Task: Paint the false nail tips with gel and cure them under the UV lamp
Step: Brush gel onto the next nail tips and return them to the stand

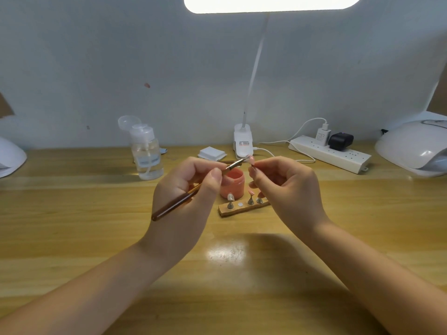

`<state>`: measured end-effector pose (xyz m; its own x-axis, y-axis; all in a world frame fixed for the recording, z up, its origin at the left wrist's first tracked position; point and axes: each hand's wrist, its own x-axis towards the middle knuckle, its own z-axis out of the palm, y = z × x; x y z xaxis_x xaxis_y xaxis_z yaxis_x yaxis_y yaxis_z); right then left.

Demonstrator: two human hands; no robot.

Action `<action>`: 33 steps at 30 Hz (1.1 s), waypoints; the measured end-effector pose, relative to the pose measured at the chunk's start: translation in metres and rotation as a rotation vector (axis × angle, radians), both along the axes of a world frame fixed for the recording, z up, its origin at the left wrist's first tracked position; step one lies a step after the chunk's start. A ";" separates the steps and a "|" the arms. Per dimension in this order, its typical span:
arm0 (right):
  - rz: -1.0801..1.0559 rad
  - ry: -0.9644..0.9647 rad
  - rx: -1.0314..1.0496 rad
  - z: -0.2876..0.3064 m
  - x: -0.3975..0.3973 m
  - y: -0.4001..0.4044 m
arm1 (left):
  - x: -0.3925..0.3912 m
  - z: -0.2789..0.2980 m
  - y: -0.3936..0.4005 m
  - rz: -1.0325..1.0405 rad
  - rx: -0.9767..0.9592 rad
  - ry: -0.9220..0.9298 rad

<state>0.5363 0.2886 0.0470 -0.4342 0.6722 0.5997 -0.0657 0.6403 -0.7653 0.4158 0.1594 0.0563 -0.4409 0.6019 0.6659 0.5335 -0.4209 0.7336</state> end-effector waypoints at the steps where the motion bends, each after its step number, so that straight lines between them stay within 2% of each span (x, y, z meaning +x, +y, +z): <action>1: -0.001 0.002 0.001 0.000 0.000 0.000 | 0.001 0.000 0.000 -0.009 -0.010 -0.006; 10: 0.001 0.010 -0.010 0.000 0.000 -0.001 | 0.001 0.002 -0.001 -0.006 -0.007 -0.017; 21: 0.000 0.007 0.003 0.001 0.000 -0.001 | 0.004 0.001 -0.002 -0.006 -0.020 0.057; 33: 0.000 0.009 0.040 0.000 0.000 0.001 | 0.001 0.000 -0.002 -0.047 -0.022 -0.005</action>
